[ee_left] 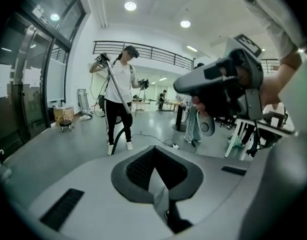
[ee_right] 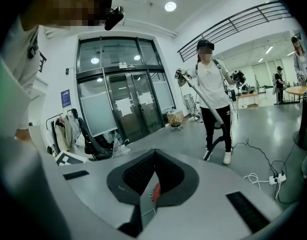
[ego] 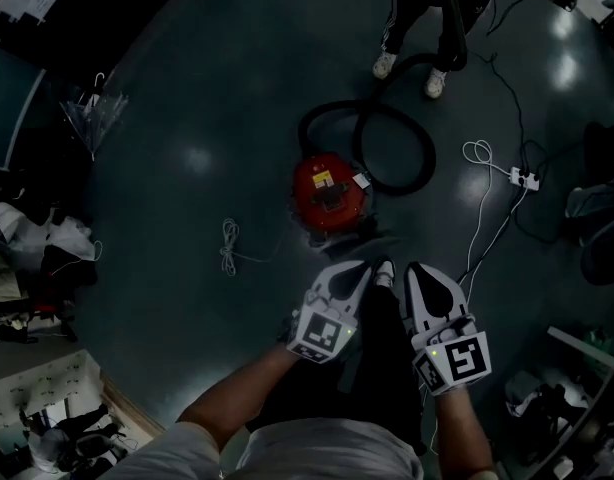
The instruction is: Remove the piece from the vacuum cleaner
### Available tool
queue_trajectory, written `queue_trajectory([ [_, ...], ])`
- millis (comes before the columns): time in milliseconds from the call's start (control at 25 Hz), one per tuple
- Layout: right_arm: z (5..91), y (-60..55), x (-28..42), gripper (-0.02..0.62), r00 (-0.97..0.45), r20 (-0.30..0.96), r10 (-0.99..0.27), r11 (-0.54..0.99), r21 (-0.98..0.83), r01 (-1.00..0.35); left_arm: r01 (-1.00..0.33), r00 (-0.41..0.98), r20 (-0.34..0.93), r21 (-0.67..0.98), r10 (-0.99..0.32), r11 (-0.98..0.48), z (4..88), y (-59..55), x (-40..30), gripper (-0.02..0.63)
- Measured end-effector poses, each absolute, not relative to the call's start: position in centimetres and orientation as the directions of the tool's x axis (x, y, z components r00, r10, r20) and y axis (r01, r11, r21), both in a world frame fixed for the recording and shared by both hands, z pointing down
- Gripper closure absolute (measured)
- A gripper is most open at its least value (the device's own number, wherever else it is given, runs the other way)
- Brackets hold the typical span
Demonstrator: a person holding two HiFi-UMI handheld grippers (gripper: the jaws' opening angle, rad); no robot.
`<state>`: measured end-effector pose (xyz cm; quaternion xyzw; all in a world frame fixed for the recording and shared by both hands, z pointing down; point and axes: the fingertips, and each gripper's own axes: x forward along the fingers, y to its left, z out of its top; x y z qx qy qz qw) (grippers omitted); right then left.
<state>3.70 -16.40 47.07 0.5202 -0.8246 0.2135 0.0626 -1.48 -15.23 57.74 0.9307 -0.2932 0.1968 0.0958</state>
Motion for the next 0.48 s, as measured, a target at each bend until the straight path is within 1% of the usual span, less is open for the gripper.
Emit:
queue_trajectory([
  [160, 52.8, -18.9, 4.6, 0.578, -0.479, 0.293, -0.827, 0.389, -0.316, -0.865, -0.543, 0.758, 0.466, 0.063, -0.456, -0.837, 66.7, -16.3, 0.0, 0.597],
  [240, 56.3, -19.7, 4.8, 0.578, -0.492, 0.311, -0.813, 0.398, -0.320, -0.860, -0.535, 0.753, 0.490, 0.064, -0.440, -0.843, 71.2, -16.9, 0.4, 0.596],
  [280, 58.0, -20.0, 4.9, 0.578, -0.498, 0.324, -0.804, 0.402, -0.321, -0.857, -0.532, 0.747, 0.506, 0.065, -0.432, -0.844, 73.5, -17.2, 0.5, 0.580],
  [360, 60.9, -20.6, 5.0, 0.578, -0.506, 0.339, -0.793, 0.406, -0.325, -0.854, -0.528, 0.725, 0.553, 0.064, -0.410, -0.847, 78.5, -17.5, 0.4, 0.484],
  [400, 62.3, -20.9, 5.1, 0.578, -0.507, 0.347, -0.789, 0.405, -0.327, -0.854, -0.526, 0.711, 0.578, 0.061, -0.400, -0.848, 81.0, -17.6, 0.3, 0.468],
  [480, 65.1, -21.3, 5.6, 0.578, -0.503, 0.375, -0.779, 0.400, -0.321, -0.859, -0.521, 0.687, 0.622, 0.060, -0.377, -0.851, 85.4, -17.8, 0.3, 0.459],
])
